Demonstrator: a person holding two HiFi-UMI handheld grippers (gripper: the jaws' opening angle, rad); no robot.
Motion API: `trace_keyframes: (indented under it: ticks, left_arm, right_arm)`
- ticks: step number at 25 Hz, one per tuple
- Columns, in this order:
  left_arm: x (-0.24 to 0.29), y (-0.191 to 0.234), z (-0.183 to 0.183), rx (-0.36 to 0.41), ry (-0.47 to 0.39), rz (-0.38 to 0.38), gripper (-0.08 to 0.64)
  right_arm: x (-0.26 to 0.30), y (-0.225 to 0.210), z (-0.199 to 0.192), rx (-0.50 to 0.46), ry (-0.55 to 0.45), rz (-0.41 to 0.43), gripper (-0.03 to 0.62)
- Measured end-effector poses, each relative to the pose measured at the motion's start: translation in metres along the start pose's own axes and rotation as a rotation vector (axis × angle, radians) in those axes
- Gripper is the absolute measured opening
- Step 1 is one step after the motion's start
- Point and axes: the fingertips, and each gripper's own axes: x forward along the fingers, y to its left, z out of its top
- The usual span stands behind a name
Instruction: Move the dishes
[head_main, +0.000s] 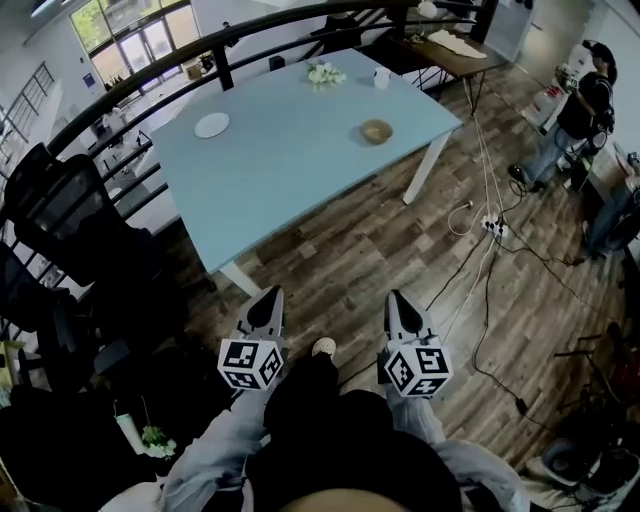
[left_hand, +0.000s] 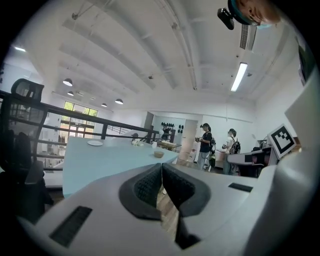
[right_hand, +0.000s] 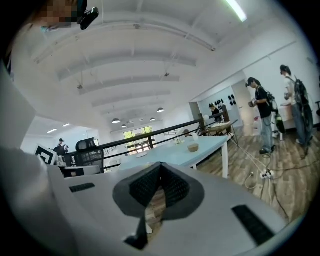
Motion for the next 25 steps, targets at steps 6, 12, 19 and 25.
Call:
trace_keyframes:
  ticks: [6,12,19,25]
  left_arm:
    - [0.045,0.029,0.018,0.009,-0.014,-0.024,0.017]
    - [0.072,0.045,0.026,0.018,-0.008,-0.047,0.017]
    - [0.086,0.057,0.025,0.029,0.015,-0.067,0.017]
    - [0.106,0.055,0.029,0.017,0.021,-0.064,0.018]
  right_arm:
    - [0.048,-0.011,0.016,0.000,-0.013,-0.028,0.009]
    - [0.080,-0.014,0.026,0.003,-0.023,-0.044,0.009]
    - [0.100,-0.005,0.031,-0.024,-0.015,-0.023,0.009]
    - [0.116,-0.015,0.043,-0.022,0.003,-0.018,0.009]
